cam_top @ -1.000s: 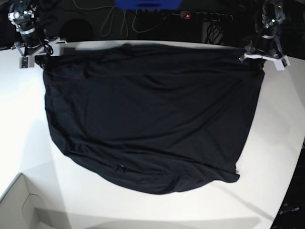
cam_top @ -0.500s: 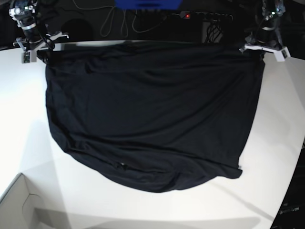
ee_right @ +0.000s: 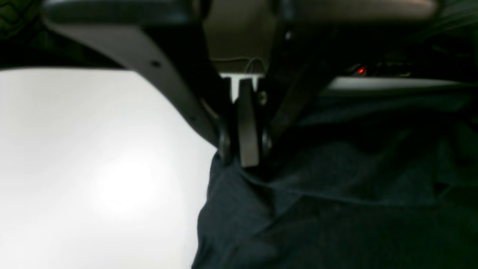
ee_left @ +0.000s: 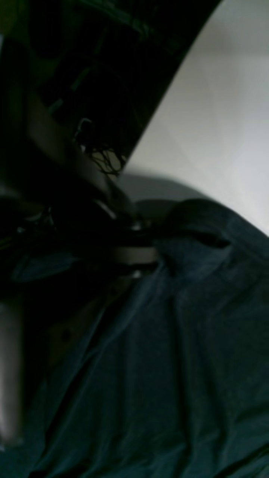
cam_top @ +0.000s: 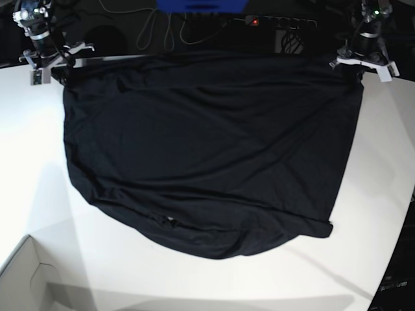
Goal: Layout the t-shirt on the table in an organized manner, then fold the t-shirt properly
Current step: 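Pull the collar edge further apart and back with both grippers, then lower the collar edge with both grippers to lay the shirt flat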
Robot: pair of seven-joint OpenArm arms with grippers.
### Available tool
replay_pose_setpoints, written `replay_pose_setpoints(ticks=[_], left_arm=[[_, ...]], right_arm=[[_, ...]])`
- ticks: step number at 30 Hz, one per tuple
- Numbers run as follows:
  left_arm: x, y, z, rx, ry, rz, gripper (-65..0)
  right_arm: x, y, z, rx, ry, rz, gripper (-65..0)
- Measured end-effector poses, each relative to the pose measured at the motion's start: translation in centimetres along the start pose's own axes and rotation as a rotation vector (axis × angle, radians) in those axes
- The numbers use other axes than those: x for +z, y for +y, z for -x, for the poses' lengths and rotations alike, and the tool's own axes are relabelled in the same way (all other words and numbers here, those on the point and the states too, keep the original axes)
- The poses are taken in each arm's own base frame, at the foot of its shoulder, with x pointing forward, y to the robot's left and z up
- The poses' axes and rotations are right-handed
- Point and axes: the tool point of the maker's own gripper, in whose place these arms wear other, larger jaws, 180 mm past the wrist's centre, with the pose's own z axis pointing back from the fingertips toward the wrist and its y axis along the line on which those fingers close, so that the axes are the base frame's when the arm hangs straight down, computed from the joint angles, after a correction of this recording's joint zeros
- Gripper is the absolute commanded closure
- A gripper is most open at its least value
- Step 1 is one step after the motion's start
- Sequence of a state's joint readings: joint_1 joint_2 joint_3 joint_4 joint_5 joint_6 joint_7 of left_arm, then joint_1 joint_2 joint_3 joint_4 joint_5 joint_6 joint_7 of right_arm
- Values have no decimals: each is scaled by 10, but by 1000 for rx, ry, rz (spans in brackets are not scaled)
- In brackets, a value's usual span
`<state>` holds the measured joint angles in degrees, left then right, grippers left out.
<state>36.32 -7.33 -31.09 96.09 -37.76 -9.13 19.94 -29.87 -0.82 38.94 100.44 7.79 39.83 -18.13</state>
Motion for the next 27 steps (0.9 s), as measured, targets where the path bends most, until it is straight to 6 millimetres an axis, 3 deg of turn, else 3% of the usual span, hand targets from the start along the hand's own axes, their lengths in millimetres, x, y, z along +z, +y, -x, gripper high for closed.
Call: replay_pose_setpoints(ticks=[10, 27], left_arm=[[-13, -26, -37, -1, -98, 65, 0], [-26, -42, -65, 10, -165, 97, 0]], right_arm=[[-5, 2, -34, 29, -82, 2, 0], [-13, 1, -48, 32, -114, 6, 0]])
